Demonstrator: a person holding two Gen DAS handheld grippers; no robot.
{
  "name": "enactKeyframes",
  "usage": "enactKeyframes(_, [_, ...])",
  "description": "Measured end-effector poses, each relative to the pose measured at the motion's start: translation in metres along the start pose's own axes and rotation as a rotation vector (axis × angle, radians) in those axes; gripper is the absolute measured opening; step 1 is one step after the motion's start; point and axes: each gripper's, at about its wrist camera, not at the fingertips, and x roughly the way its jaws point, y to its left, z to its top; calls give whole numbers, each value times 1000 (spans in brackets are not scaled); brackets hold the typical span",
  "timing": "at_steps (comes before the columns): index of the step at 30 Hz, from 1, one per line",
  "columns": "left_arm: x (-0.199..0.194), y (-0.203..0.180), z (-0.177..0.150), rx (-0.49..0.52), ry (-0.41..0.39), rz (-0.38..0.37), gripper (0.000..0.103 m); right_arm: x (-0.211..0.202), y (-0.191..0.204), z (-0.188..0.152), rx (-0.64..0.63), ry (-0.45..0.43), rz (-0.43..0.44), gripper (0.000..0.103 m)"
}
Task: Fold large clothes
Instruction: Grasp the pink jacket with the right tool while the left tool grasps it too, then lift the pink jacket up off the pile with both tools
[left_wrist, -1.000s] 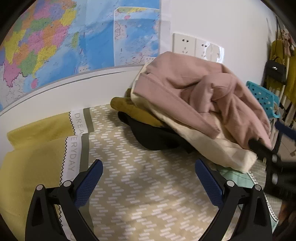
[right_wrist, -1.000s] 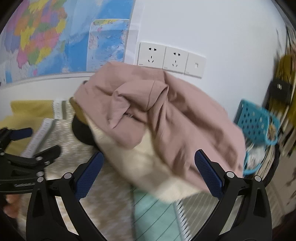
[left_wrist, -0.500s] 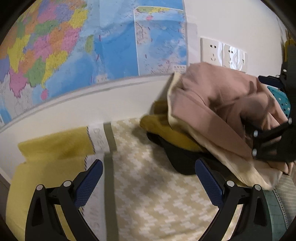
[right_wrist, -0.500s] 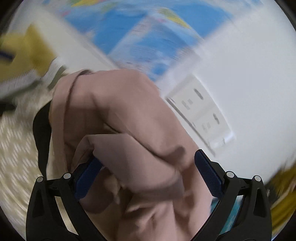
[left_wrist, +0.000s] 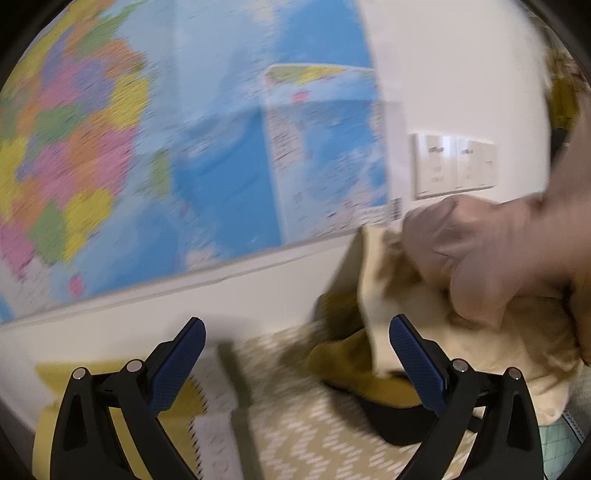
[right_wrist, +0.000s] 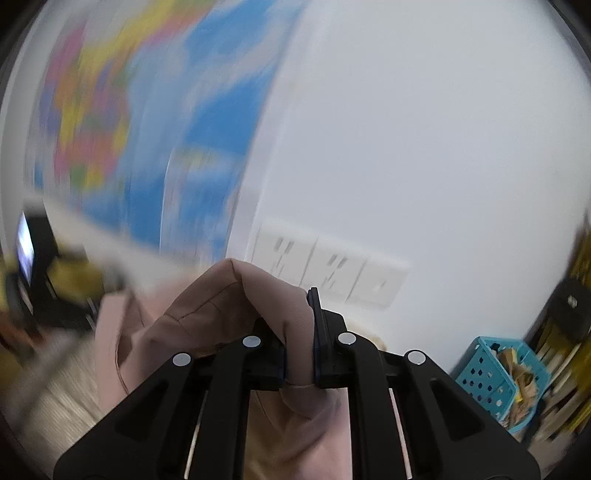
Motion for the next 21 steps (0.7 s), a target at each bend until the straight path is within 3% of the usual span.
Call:
enactKeyframes(4, [1, -23, 10, 88, -74, -107, 96, -27, -34, 32, 68, -71, -5, 10])
enactKeyframes(6, [1, -37, 11, 135, -105, -217, 96, -32, -40, 45, 84, -84, -10, 10])
enactKeyframes(9, [7, -67, 8, 256, -169, -248, 96, -38, -47, 53, 105, -102, 1, 10])
enactKeyframes(11, [10, -86, 10, 319, -237, -205, 96, -41, -52, 58, 117, -104, 19, 10])
enactKeyframes(14, [14, -104, 12, 393, -261, -351, 96, -41, -57, 59, 121, -99, 18, 10])
enactKeyframes(15, [13, -116, 8, 457, -295, -366, 97, -40, -60, 59, 137, -92, 30, 10])
enactKeyframes(16, [13, -126, 4, 514, -326, -329, 97, -39, -61, 59, 140, -87, 28, 10])
enactKeyframes(20, [23, -155, -1, 639, -315, -323, 96, -35, -59, 57, 139, -72, 44, 10])
enactKeyframes(21, [28, -159, 2, 635, -307, -328, 80, -35, -60, 57, 140, -73, 48, 10])
